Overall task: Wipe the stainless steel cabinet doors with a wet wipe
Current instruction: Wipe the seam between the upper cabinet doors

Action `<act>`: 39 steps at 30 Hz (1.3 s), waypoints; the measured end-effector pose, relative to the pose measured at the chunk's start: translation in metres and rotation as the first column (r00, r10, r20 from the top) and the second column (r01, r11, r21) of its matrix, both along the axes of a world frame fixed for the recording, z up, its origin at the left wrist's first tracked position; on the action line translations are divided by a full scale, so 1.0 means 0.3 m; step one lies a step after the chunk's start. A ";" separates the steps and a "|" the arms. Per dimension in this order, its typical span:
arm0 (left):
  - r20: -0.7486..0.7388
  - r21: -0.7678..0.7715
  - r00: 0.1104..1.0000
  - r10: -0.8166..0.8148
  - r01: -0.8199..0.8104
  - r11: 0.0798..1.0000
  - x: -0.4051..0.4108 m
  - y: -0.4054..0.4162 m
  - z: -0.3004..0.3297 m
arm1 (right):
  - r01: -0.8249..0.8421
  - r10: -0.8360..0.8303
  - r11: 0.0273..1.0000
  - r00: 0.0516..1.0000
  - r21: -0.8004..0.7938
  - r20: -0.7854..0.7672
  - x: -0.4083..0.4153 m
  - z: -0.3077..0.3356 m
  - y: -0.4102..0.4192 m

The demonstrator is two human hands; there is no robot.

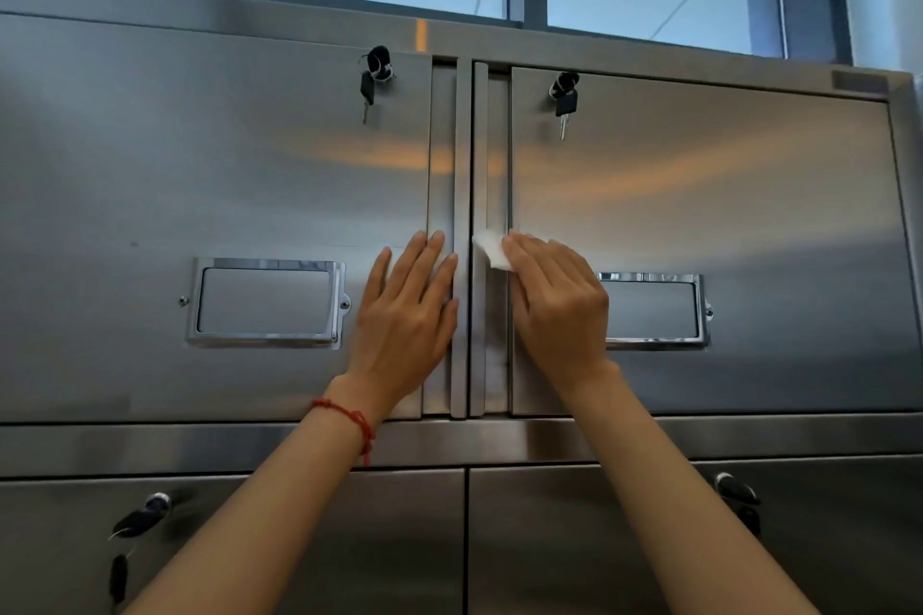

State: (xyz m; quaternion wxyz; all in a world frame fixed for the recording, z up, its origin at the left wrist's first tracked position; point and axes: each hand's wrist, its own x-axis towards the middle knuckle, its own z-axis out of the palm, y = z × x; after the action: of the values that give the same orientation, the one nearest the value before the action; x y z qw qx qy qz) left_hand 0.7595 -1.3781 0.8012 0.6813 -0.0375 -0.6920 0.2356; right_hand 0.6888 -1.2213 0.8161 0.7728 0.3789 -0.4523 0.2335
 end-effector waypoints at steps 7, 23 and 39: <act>-0.029 0.020 1.000 -0.010 0.011 1.000 0.001 -0.009 0.082 | 0.018 -0.019 1.000 0.998 -0.020 -0.068 0.007 0.078 -0.009; 0.003 0.020 0.999 0.053 -0.053 0.998 -0.029 -0.013 0.115 | 0.139 -0.134 0.990 0.983 0.031 -0.128 -0.077 0.067 -0.046; -0.013 0.034 1.000 0.025 -0.024 0.999 -0.039 -0.019 0.106 | 0.139 -0.139 0.989 0.990 0.048 -0.008 -0.049 0.060 -0.074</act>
State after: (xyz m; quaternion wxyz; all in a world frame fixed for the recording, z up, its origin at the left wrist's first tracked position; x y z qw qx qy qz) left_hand 0.7479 -1.3836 0.8331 0.6835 -0.0160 -0.6918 0.2324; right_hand 0.6740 -1.2435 0.8342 0.7789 0.3655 -0.4813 0.1674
